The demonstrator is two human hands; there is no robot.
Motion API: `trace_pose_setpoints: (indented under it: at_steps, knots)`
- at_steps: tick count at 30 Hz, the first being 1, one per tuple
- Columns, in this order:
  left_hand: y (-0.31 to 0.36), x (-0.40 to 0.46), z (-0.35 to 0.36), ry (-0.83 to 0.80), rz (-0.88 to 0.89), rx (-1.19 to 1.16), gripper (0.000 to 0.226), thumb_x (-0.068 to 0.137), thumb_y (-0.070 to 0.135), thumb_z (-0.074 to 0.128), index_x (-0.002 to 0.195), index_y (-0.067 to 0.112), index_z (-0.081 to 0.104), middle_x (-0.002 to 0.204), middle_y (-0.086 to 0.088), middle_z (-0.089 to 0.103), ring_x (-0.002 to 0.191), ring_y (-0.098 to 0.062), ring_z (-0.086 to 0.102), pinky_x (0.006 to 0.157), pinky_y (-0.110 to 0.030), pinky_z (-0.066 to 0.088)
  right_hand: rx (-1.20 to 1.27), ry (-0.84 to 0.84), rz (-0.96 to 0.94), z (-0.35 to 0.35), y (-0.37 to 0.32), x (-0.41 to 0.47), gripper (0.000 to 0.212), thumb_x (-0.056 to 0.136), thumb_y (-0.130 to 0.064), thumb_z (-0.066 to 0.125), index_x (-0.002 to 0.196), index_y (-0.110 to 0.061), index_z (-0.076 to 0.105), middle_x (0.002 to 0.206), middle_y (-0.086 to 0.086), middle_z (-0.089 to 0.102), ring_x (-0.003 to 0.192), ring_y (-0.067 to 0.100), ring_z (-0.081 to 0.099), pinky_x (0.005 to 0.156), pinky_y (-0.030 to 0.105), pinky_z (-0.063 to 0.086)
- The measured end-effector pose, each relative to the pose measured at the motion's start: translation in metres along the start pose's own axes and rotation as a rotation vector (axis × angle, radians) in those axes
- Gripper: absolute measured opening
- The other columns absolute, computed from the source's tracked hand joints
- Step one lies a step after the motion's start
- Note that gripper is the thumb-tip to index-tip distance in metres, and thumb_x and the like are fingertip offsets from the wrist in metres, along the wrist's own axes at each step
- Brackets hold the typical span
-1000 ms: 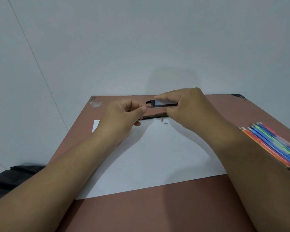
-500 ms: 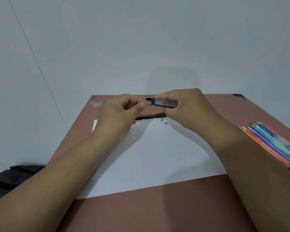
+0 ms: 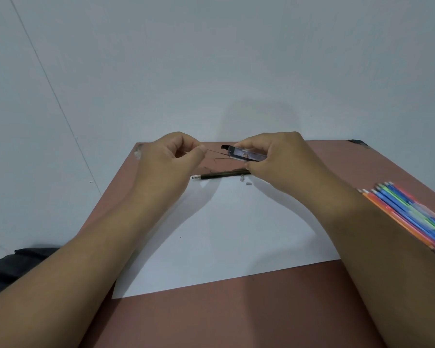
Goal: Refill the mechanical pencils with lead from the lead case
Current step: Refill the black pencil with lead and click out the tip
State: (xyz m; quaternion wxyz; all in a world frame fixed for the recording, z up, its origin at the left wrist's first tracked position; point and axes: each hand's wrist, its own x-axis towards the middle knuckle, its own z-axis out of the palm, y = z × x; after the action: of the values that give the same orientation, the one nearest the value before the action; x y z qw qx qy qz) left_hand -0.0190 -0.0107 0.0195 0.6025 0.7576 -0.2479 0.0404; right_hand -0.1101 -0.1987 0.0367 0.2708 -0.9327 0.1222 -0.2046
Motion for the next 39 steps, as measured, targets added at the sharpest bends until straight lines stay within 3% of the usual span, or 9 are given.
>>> trace_pose_setpoints:
  at_steps: [5,11,16,20,23,27,29,34,39]
  knots:
    - [-0.001,0.004,-0.003,0.055,0.010,-0.007,0.011,0.088,0.027,0.069,0.078,0.022,0.068,0.077,0.006,0.067,0.072,-0.010,0.060,0.077,-0.039,0.055,-0.008,-0.007,0.007,-0.001,0.001,0.000,0.039,0.086,-0.015,0.071,0.112,-0.044,0.074,0.098,-0.020,0.072,0.092,0.003,0.067,0.081,0.024,0.056]
    - [0.002,0.004,-0.006,0.122,0.012,-0.017,0.010,0.087,0.027,0.068,0.078,0.022,0.068,0.079,0.003,0.069,0.074,-0.018,0.063,0.078,-0.045,0.056,0.021,0.010,0.037,-0.001,0.000,0.000,0.032,0.084,-0.023,0.073,0.108,-0.044,0.074,0.090,-0.022,0.071,0.086,0.004,0.068,0.080,0.028,0.058]
    - [0.004,0.003,-0.007,0.143,0.006,-0.064,0.011,0.086,0.027,0.066,0.082,0.017,0.068,0.089,-0.006,0.070,0.087,-0.032,0.064,0.077,-0.047,0.056,0.107,0.030,0.067,-0.001,0.000,-0.001,0.031,0.082,-0.019,0.073,0.100,-0.044,0.072,0.085,-0.025,0.071,0.075,-0.007,0.065,0.059,0.013,0.043]
    - [0.005,0.003,-0.007,0.158,0.013,-0.096,0.011,0.088,0.023,0.064,0.083,0.013,0.066,0.092,-0.008,0.072,0.082,-0.026,0.064,0.071,-0.041,0.055,0.191,0.044,0.089,0.000,-0.001,-0.001,0.028,0.081,-0.017,0.075,0.098,-0.039,0.070,0.085,-0.021,0.075,0.076,-0.002,0.067,0.066,0.021,0.049]
    - [0.004,0.003,-0.008,0.167,0.005,-0.100,0.011,0.087,0.024,0.063,0.081,0.015,0.066,0.091,-0.005,0.072,0.078,-0.019,0.063,0.070,-0.039,0.054,0.252,0.038,0.111,-0.001,-0.003,0.000,0.026,0.083,-0.021,0.076,0.101,-0.036,0.067,0.080,-0.024,0.074,0.071,-0.002,0.068,0.062,0.019,0.044]
    - [0.002,0.004,-0.007,0.160,-0.006,-0.106,0.011,0.087,0.024,0.063,0.081,0.015,0.066,0.091,-0.006,0.072,0.076,-0.014,0.061,0.070,-0.037,0.053,0.283,0.030,0.130,0.000,-0.006,0.000,0.025,0.082,-0.027,0.080,0.101,-0.034,0.064,0.080,-0.017,0.075,0.080,0.000,0.067,0.067,0.024,0.046]
    - [0.002,0.004,-0.007,0.154,-0.007,-0.101,0.012,0.086,0.026,0.063,0.081,0.015,0.066,0.091,-0.005,0.072,0.075,-0.014,0.061,0.071,-0.038,0.053,0.282,0.021,0.118,0.002,-0.008,-0.002,0.031,0.082,-0.028,0.080,0.106,-0.035,0.062,0.081,-0.013,0.076,0.080,0.003,0.068,0.070,0.025,0.049]
    - [0.002,0.003,-0.005,0.148,-0.017,-0.086,0.014,0.085,0.029,0.063,0.082,0.015,0.066,0.091,-0.005,0.072,0.075,-0.014,0.061,0.075,-0.045,0.055,0.316,0.021,0.020,0.003,-0.009,-0.005,0.072,0.085,-0.024,0.080,0.140,-0.049,0.040,0.080,-0.006,0.075,0.081,0.007,0.071,0.080,0.021,0.051]
    - [0.003,0.002,-0.006,0.151,-0.019,-0.069,0.015,0.087,0.028,0.063,0.083,0.014,0.065,0.092,-0.004,0.072,0.084,-0.026,0.064,0.078,-0.047,0.055,0.328,0.033,-0.035,0.003,-0.012,-0.008,0.064,0.087,-0.021,0.077,0.131,-0.058,0.049,0.081,-0.005,0.075,0.072,0.008,0.066,0.076,0.017,0.052]
